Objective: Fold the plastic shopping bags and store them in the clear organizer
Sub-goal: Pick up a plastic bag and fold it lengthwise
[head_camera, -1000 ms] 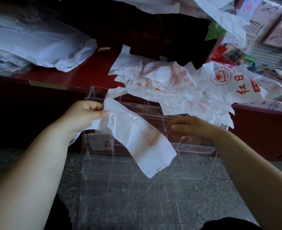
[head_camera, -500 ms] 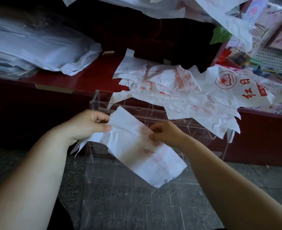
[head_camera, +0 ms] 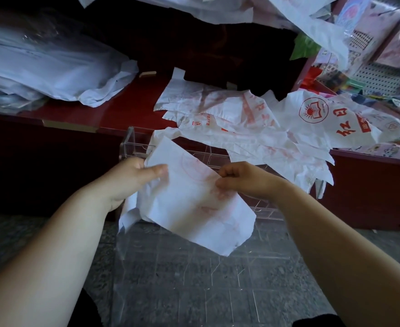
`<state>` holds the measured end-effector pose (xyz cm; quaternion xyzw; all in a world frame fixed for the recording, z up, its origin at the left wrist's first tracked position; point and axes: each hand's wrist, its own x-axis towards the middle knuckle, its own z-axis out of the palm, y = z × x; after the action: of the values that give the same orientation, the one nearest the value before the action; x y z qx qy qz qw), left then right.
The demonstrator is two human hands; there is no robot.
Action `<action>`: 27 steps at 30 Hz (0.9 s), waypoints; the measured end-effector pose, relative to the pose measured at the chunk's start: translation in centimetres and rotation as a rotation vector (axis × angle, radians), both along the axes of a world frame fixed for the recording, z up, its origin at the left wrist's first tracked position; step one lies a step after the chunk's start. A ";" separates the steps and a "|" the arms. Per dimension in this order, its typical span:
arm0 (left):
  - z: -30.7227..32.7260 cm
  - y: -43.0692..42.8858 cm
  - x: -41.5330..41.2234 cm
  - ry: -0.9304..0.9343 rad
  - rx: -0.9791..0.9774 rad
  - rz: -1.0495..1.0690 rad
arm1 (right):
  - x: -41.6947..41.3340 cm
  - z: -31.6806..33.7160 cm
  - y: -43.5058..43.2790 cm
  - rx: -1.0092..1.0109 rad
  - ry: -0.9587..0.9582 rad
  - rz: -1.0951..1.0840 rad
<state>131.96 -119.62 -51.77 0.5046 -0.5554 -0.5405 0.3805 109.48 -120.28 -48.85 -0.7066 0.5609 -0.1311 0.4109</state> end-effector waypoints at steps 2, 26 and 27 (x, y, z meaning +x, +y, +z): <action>0.2 -0.1 0.3 0.102 0.022 0.088 | -0.5 0.2 0.0 0.030 0.058 0.042; -0.8 -0.7 -0.3 0.331 0.210 0.342 | -6.4 -5.6 3.9 0.126 -0.722 -0.577; -1.0 -0.7 -0.2 0.265 0.210 0.300 | -6.5 -5.8 3.8 0.115 -0.731 -0.608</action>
<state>131.81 -120.33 -52.81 0.5429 -0.3600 -0.5944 0.4715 102.94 -116.46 -54.68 -0.3940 0.5674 -0.4540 0.5628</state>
